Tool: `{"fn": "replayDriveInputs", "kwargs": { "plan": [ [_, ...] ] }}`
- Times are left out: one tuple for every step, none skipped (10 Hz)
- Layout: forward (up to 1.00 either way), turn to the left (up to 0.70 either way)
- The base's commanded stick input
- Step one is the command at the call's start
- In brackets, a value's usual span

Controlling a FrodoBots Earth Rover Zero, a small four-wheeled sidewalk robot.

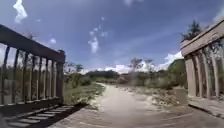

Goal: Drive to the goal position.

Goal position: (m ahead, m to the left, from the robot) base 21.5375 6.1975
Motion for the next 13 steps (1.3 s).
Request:
{"fn": "replayDriveInputs", "kwargs": {
  "plan": [
    [0.85,0.04],
    [0.85,0.04],
    [0.85,0.04],
    [0.85,0.04],
    [0.85,0.04],
    [0.85,-0.26],
    [0.85,-0.26],
    [0.85,-0.02],
    [0.85,0.04],
    [0.85,0.04],
    [0.85,0.04],
    [0.85,0.04],
    [0.85,0.04]
  ]
}}
